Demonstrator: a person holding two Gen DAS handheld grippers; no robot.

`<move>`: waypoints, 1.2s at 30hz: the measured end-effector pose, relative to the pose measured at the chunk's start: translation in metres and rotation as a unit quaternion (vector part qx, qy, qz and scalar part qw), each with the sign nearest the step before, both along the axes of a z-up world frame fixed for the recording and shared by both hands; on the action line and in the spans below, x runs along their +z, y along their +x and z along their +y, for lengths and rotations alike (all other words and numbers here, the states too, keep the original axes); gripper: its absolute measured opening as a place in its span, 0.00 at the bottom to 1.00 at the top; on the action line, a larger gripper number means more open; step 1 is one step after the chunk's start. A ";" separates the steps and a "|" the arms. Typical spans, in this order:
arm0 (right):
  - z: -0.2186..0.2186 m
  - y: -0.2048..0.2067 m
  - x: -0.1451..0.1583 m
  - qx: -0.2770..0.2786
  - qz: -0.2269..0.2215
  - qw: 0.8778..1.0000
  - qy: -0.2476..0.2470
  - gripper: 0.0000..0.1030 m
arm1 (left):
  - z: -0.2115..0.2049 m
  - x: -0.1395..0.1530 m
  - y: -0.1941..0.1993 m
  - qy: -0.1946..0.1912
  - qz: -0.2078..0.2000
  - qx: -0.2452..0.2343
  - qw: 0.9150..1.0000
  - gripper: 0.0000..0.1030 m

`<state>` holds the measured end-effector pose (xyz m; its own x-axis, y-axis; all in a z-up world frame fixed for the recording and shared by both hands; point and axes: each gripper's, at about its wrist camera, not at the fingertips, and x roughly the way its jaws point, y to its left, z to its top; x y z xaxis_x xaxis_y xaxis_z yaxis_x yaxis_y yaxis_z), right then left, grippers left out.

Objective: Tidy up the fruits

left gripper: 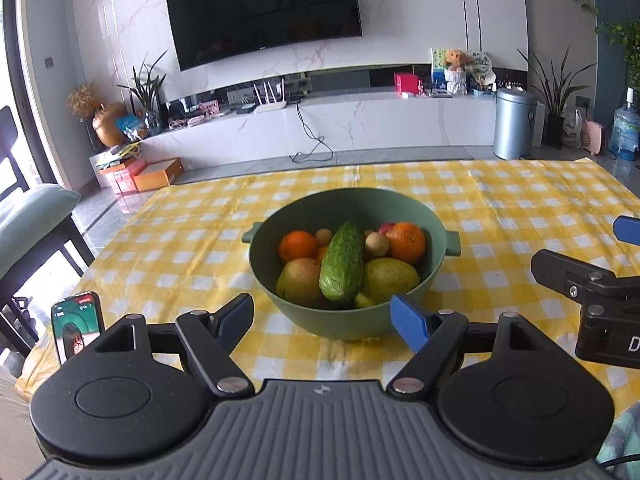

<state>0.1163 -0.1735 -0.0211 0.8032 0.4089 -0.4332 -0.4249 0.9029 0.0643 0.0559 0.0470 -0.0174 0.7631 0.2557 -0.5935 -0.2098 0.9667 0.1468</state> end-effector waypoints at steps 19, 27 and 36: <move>0.005 0.005 -0.009 0.005 0.007 1.000 -0.006 0.96 | 0.002 -0.006 0.003 -0.006 0.017 -0.002 1.000 0.89; 0.005 0.004 -0.009 0.006 0.007 1.000 -0.006 0.96 | 0.002 -0.005 0.003 -0.006 0.016 -0.002 1.000 0.89; 0.005 0.004 -0.009 0.006 0.009 1.000 -0.006 0.96 | 0.002 -0.006 0.003 -0.006 0.017 -0.001 1.000 0.89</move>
<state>0.1203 -0.1682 -0.0302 0.7904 0.4138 -0.4517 -0.4353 0.8982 0.0611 0.0591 0.0491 -0.0231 0.7422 0.2474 -0.6228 -0.2037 0.9687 0.1420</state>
